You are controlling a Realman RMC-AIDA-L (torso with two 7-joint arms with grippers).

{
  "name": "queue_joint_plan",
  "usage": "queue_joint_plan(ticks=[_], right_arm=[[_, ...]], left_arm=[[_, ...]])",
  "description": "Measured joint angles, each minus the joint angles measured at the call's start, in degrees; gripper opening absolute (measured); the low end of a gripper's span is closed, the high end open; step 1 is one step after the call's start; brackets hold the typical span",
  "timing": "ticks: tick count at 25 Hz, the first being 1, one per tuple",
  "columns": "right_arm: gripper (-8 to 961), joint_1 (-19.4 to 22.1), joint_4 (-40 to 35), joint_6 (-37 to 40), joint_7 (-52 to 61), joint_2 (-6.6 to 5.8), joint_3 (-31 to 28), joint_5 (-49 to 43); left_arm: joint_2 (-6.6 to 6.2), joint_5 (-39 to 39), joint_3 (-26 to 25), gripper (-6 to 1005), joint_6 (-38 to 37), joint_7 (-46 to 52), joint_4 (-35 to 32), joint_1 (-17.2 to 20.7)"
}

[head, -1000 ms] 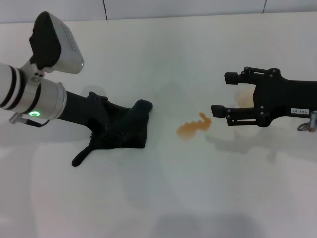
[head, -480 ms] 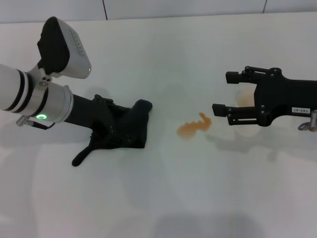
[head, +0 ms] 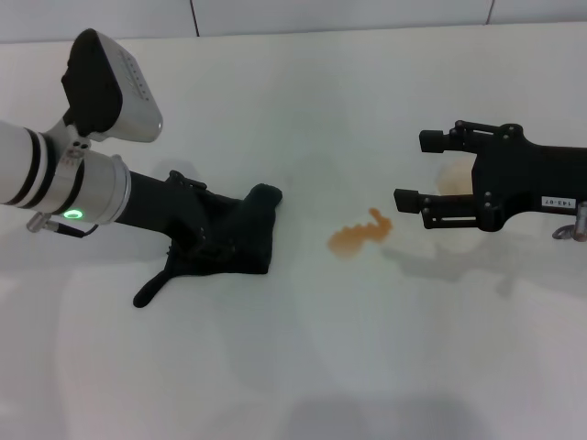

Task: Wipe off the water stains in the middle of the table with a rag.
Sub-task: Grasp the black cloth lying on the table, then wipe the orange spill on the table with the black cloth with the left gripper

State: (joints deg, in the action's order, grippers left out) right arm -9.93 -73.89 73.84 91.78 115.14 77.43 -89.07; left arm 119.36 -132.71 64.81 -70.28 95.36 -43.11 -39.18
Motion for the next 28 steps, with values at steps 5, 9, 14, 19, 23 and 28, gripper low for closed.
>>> queue_joint_plan(ticks=[5,9,14,19,23,28], right_arm=[[831,0.00,0.06,-0.11,-0.02,0.00,-0.02,0.07],[831,0.00,0.06,-0.11,-0.01,0.00,-0.08,0.10],[831,0.00,0.06,0.00,0.01,0.00,-0.17,0.13],[830,0.00,0.06,0.07,0.00,0.00,-0.41,0.78],[830,0.00,0.06,0.08,-0.04,0.00,-0.46,0.84],[830,0.00,0.11,0.08,-0.07,0.00,-0.46,0.84]], left_arm=[[-0.08,0.35,0.18,677,0.47,-0.10,0.13,0.07],[-0.09,0.42,0.27,537,1.01,-0.05,0.14,0.07],[-0.05,0.77,-0.09,416,1.62,0.30,0.14,0.07],[-0.02,0.80,0.08,284,1.58,0.32,0.14,0.00],[0.04,1.24,0.21,187,1.30,0.34,0.15,-0.05],[-0.06,2.14,0.19,95,0.94,0.38,0.26,-0.12]])
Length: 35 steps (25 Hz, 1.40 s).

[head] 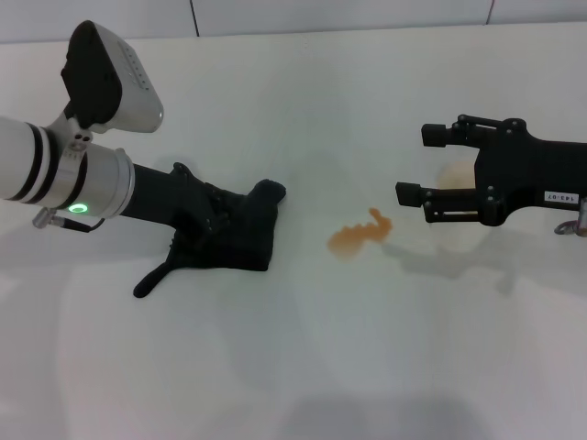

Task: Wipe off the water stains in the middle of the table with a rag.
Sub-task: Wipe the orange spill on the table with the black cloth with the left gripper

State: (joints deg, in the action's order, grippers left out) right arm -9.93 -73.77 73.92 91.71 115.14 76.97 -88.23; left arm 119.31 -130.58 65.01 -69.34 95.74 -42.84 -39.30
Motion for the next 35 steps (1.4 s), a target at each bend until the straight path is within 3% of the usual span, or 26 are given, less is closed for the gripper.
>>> queue_joint_plan(ticks=[11,21,24,28,35], right_arm=[[829,-0.07,0.04,0.00,-0.04,0.00,0.19,0.00],[828,-0.30,-0.05,-0.01,-0.05,0.00,0.32,-0.01],[828,-0.43,0.02,0.00,-0.05,0.00,0.32,-0.01],[828,-0.44,-0.07,-0.01,-0.05,0.00,0.33,0.00],[827,-0.44,-0.10,0.02,-0.08,0.00,0.40,0.56]], left_arm=[[-0.14,0.00,0.08,60,0.33,-0.67,1.53,-0.49],[-0.05,4.48,0.06,58,6.13,-2.46,1.94,-2.31],[-0.10,6.93,0.13,58,7.96,-4.73,4.33,-4.02],[0.02,9.81,0.11,56,11.44,-8.75,11.75,-9.34],[0.31,14.74,0.15,55,12.72,-14.32,18.16,-12.96]])
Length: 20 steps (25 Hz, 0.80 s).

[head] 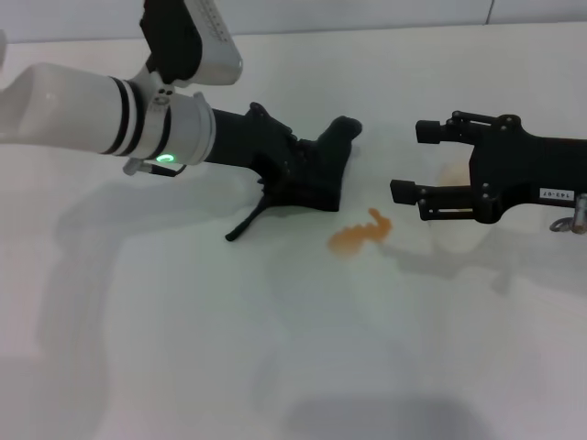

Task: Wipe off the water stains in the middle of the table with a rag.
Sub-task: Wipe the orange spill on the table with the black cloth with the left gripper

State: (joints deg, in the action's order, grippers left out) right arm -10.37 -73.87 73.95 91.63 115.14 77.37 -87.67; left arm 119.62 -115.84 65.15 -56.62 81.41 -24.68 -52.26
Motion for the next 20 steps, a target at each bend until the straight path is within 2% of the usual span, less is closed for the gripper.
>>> queue_joint_plan(ticks=[5,13,20], right_arm=[[827,0.00,0.00,0.11,-0.02,0.00,0.06,0.03],[826,-0.04,0.08,0.22,-0.13,0.00,0.06,0.05],[825,-0.08,-0.04,0.35,-0.14,0.00,0.15,0.05]], left_arm=[[0.17,4.83,3.12,55,0.54,-2.16,1.75,-0.35],[0.27,14.93,16.13,55,2.46,-2.14,2.02,1.09],[0.26,19.22,22.41,55,2.16,-2.10,1.79,1.18]])
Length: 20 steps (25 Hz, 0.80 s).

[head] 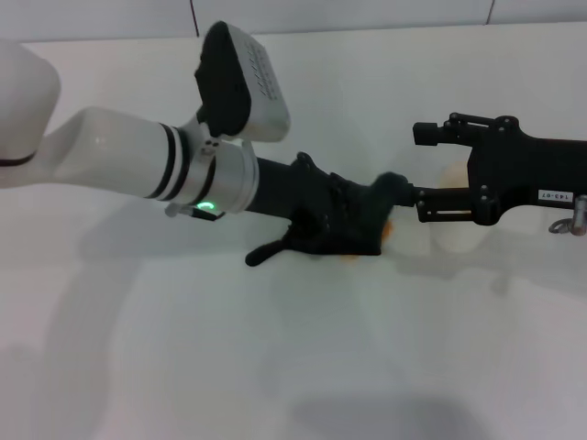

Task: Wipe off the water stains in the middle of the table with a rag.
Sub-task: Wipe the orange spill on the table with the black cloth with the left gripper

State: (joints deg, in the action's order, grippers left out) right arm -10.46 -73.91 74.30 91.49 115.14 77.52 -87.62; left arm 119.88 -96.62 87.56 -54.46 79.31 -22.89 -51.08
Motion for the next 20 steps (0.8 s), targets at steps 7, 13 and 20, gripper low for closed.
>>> queue_joint_plan(ticks=[7,13,20], right_arm=[[825,0.00,-0.10,0.13,0.00,0.00,0.00,0.00],[825,0.00,-0.36,0.15,0.00,0.00,0.00,0.00],[825,0.00,-0.36,0.15,0.00,0.00,-0.05,-0.01]], left_arm=[[0.08,1.83,4.09,55,-0.10,-0.09,-0.23,0.02],[0.09,1.87,4.20,55,-0.13,-0.15,-0.35,-0.14],[0.09,1.85,4.26,55,0.07,-0.28,-0.37,-0.30]])
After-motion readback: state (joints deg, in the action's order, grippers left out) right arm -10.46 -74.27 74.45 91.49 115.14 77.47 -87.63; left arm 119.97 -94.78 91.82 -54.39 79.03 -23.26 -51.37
